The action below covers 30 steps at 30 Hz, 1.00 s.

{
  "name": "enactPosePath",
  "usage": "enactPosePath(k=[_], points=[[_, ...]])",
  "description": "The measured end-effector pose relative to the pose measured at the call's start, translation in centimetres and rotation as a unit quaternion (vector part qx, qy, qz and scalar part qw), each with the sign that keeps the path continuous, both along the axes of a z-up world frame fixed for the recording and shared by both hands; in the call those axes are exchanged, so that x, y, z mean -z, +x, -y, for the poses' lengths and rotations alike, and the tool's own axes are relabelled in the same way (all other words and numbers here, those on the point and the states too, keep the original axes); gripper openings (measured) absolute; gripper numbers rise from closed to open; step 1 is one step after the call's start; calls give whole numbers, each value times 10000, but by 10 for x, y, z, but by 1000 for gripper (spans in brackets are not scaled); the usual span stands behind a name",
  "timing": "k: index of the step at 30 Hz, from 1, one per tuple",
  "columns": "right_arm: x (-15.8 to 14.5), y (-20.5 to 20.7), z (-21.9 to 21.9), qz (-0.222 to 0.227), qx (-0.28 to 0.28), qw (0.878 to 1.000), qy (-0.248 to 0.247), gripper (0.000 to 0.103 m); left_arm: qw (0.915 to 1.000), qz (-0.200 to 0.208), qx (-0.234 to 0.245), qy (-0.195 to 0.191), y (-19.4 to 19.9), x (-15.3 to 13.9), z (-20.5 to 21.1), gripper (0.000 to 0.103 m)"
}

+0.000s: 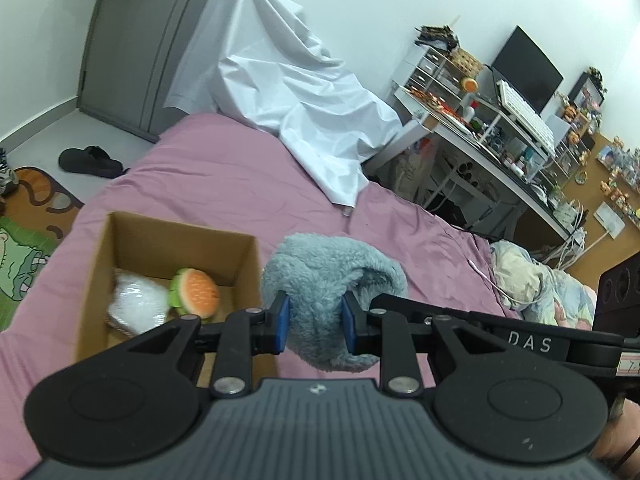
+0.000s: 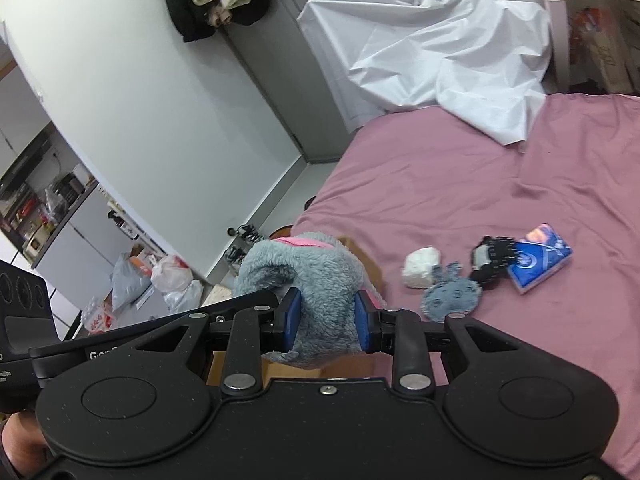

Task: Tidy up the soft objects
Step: 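Carry the grey plush with the right tool over the box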

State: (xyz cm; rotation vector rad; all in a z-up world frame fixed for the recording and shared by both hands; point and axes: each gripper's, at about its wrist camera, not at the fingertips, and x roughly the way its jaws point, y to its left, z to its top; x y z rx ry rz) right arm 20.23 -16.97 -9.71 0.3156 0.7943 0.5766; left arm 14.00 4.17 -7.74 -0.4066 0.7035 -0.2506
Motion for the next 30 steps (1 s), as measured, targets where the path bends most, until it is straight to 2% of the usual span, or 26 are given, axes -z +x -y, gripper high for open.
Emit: enactPosePath(k=[16, 30], points=[[16, -4, -73, -9, -569, 9976, -386, 29, 9987, -146, -475, -142, -20, 26, -67, 26], [27, 13, -99, -111, -638, 9942, -857, 32, 9966, -471, -594, -314, 4, 55, -81, 26]])
